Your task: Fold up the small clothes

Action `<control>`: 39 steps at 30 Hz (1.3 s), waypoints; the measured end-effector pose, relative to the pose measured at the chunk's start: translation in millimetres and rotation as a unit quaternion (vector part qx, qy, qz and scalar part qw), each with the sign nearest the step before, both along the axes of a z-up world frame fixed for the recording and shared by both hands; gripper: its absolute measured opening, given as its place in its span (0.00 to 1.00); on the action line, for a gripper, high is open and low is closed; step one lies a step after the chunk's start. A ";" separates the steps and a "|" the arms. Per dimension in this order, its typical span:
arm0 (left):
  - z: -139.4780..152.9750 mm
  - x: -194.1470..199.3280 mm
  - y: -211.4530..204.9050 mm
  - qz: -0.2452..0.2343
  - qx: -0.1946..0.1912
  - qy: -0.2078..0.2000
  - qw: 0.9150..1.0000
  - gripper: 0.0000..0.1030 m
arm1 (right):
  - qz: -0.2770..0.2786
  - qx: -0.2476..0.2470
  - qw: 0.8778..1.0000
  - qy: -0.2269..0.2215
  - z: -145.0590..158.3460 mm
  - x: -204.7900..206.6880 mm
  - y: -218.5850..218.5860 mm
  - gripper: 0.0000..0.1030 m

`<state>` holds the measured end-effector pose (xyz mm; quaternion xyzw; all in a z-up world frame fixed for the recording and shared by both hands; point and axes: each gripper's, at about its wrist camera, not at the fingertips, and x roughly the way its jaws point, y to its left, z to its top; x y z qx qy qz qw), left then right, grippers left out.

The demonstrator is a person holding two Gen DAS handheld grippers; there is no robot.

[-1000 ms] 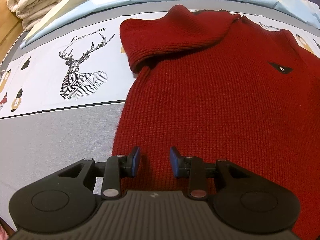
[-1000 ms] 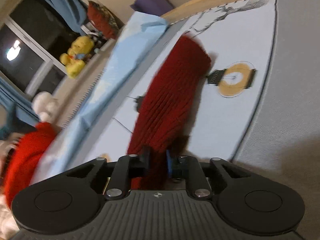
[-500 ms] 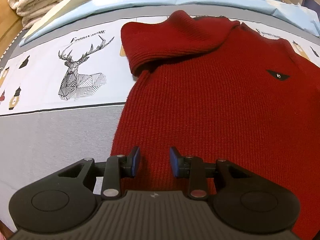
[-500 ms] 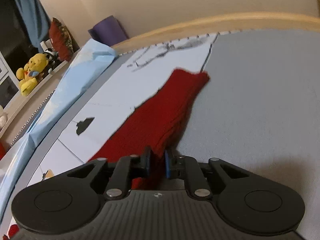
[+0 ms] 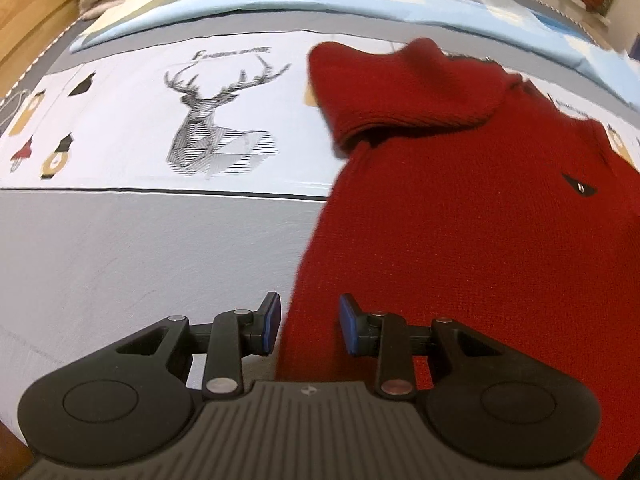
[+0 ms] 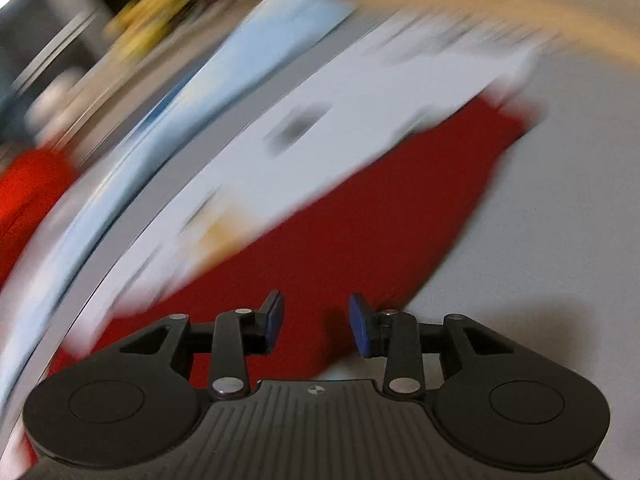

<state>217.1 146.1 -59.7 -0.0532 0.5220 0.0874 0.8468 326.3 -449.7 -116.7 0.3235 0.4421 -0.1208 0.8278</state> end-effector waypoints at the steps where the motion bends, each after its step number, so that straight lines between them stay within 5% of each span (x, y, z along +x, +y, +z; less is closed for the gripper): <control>1: 1.3 -3.4 3.9 0.004 -0.002 -0.002 1.000 0.35 | 0.049 0.039 0.998 0.012 -5.2 -6.7 17.9 0.37; 5: 1.0 -18.7 11.6 0.006 -0.008 0.000 1.000 0.35 | 0.170 0.015 0.985 0.030 -17.5 -43.9 81.1 0.42; 8: -2.0 -30.3 11.2 -0.008 0.003 0.004 1.000 0.35 | 0.196 0.010 0.980 0.027 -30.5 -58.7 103.7 0.44; 10: -7.3 -37.0 13.4 -0.017 0.012 0.014 1.000 0.35 | 0.206 -0.021 0.978 0.016 -34.3 -63.7 114.8 0.32; 11: -11.1 -39.8 16.3 -0.019 0.012 0.022 1.000 0.37 | 0.219 -0.041 0.975 0.016 -33.0 -63.9 121.8 0.12; 16: -27.4 -45.6 33.4 -0.027 -0.003 0.059 0.998 0.40 | 0.189 -0.110 0.975 0.047 -12.9 -54.7 104.5 0.04; 20: -41.1 -48.3 40.9 -0.033 -0.043 0.094 0.994 0.48 | 0.197 -0.114 0.973 0.047 -4.2 -59.4 93.1 0.09; 23: -47.8 -51.5 38.7 -0.055 -0.062 0.109 0.991 0.48 | 0.192 -0.108 0.973 0.068 3.2 -69.9 90.0 0.42; 27: -54.8 -55.8 38.6 -0.067 -0.060 0.120 0.989 0.48 | 0.235 -0.025 0.960 0.147 -16.0 -100.9 88.6 0.43; 29: -55.5 -57.9 37.6 -0.068 -0.064 0.122 0.988 0.48 | 0.270 -0.049 0.949 0.156 -18.6 -118.9 96.1 0.43; 33: -52.1 -61.7 35.2 -0.071 -0.072 0.118 0.988 0.30 | 0.322 -0.090 0.928 0.162 -12.8 -138.3 115.7 0.41; 36: -50.5 -65.1 28.2 -0.086 -0.089 0.120 0.985 0.07 | 0.343 -0.125 0.917 0.158 -9.2 -147.1 123.0 0.17; 37: -49.4 -65.8 23.7 -0.097 -0.085 0.120 0.984 0.07 | 0.342 -0.131 0.917 0.157 -8.0 -147.4 122.8 0.08; 39: -47.8 -69.3 12.8 -0.124 -0.067 0.119 0.983 0.04 | 0.331 -0.141 0.920 0.155 -5.0 -146.1 118.8 0.07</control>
